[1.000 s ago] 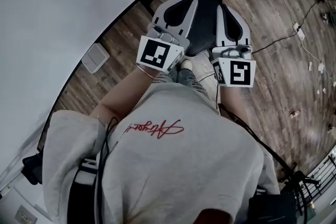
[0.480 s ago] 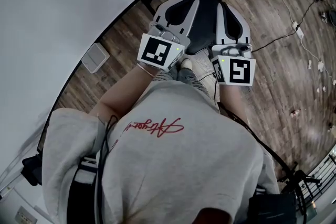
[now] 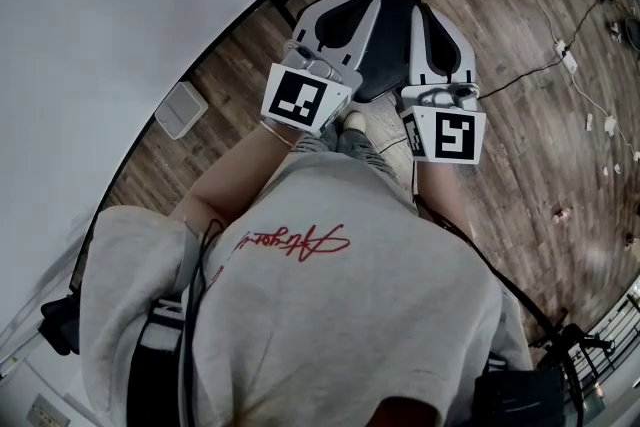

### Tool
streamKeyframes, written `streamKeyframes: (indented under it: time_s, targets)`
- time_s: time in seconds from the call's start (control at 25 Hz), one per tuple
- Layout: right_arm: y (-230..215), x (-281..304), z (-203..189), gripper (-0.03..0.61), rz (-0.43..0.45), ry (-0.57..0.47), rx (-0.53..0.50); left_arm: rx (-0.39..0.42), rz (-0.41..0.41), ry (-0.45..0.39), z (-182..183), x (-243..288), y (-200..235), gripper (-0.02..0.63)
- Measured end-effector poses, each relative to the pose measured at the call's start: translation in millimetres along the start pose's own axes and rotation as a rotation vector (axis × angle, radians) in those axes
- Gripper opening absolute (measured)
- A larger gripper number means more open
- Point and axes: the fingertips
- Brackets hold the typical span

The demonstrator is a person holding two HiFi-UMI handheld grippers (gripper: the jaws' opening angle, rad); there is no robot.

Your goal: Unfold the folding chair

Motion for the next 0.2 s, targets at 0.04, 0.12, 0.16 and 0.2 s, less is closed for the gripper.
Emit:
streamKeyframes:
  time_s: [0.04, 0.12, 0.16, 0.2]
  targets:
    - [0.6, -0.2, 0.4, 0.014, 0.0, -0.001, -0.003, 0.012, -0.005, 0.0, 0.4, -0.7, -1.2, 0.015]
    - [1.1, -1.1, 1.6, 0.014, -0.002, -0.004, -0.006, 0.029, -0.015, 0.001, 1.8, -1.5, -4.3, 0.015]
    - [0.9, -1.6, 2.3, 0.014, -0.003, -0.006, -0.007, 0.032, -0.019, 0.001, 2.7, -1.8, -5.6, 0.015]
    - [0.7, -2.2, 2.9, 0.014, -0.005, -0.008, -0.006, 0.034, -0.022, 0.0, 3.7, -2.0, -6.8, 0.015]
Point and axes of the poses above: the fingertips, and each gripper's own axes: x forward along the fingers, y to its left, z out of its top, and after that the axes turned 5 degrees about -x, right-handed
